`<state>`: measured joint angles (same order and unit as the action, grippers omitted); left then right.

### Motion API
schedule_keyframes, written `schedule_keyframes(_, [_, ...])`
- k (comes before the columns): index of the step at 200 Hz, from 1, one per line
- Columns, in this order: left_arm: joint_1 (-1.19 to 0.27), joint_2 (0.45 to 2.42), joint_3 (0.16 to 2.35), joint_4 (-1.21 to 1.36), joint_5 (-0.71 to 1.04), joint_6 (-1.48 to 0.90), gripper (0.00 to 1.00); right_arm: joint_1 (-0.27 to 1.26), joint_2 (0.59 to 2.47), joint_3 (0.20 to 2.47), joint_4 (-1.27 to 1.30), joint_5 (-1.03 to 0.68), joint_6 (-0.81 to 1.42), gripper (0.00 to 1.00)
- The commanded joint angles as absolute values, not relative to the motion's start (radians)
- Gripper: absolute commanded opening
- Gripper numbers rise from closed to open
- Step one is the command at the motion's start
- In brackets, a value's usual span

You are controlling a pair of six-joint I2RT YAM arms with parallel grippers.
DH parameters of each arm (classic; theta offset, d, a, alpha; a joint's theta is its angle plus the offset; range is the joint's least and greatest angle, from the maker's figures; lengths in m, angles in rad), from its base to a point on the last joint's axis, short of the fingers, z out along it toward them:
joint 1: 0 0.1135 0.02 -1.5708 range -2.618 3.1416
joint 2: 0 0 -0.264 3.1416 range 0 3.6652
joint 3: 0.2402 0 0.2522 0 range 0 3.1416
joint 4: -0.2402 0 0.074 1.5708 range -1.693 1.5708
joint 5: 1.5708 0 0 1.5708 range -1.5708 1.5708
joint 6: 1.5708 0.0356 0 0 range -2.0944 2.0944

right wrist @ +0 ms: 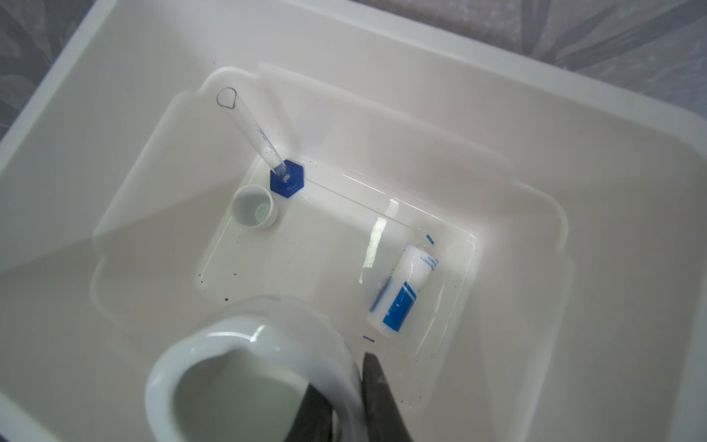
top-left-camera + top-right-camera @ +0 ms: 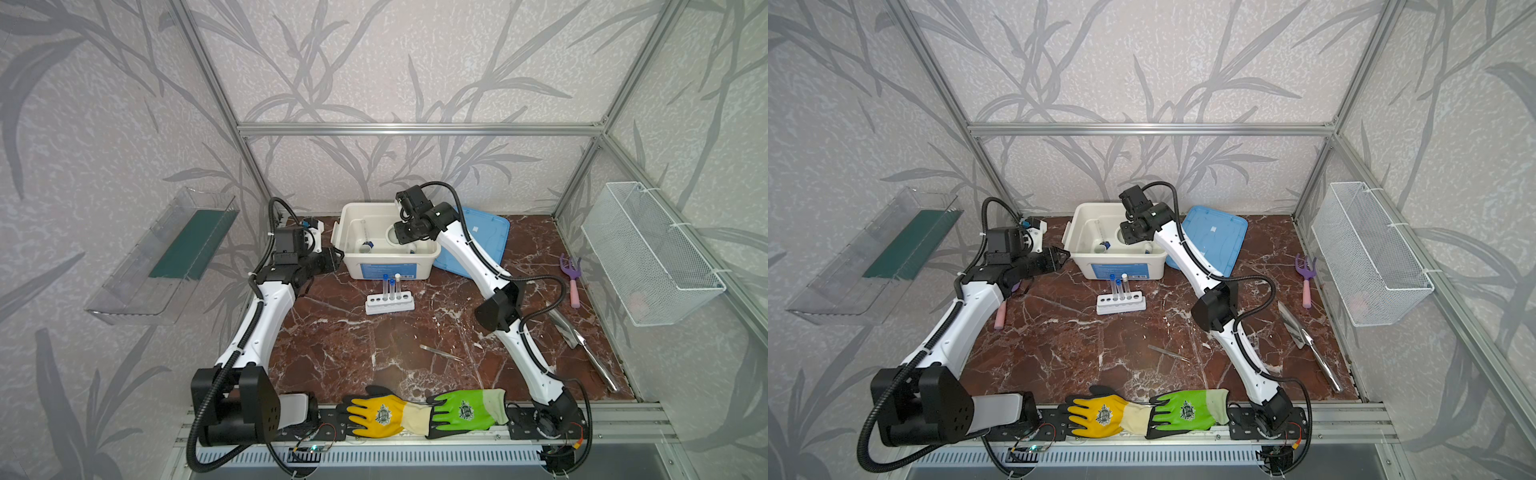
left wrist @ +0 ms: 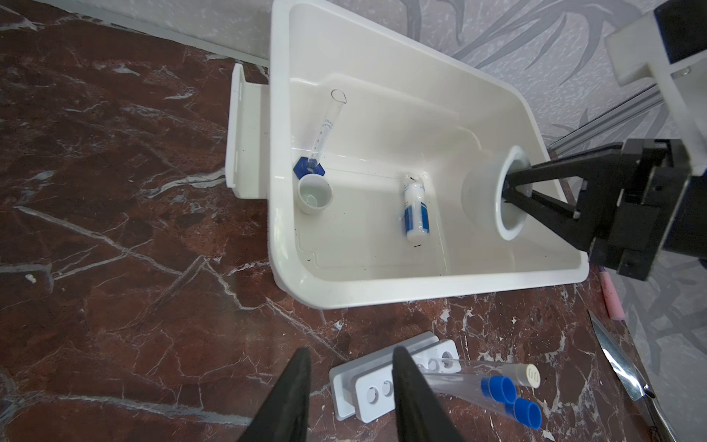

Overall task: Organize the chemistry lab equipment
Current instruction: 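Lift the crucible with the right gripper and carry it over the tub, then lower the white crucible into the tub and open the right gripper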

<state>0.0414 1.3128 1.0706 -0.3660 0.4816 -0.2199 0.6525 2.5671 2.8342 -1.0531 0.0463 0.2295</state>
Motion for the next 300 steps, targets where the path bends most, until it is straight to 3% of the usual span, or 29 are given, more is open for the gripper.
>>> schedule_keyframes(1, [0.044, 1.321, 1.072, -0.361, 0.489, -0.209, 0.37, 0.647, 2.587, 2.866, -0.989, 0.008, 0.213, 0.1])
schedule_keyframes(141, [0.044, 1.342, 1.08, -0.365, 0.492, -0.208, 0.37, 0.62, 2.696, 2.86, -0.996, -0.073, 0.201, 0.12])
schedule_keyframes(300, [0.044, 1.345, 1.08, -0.37, 0.491, -0.206, 0.37, 0.62, 2.773, 2.828, -1.019, -0.05, 0.141, 0.11])
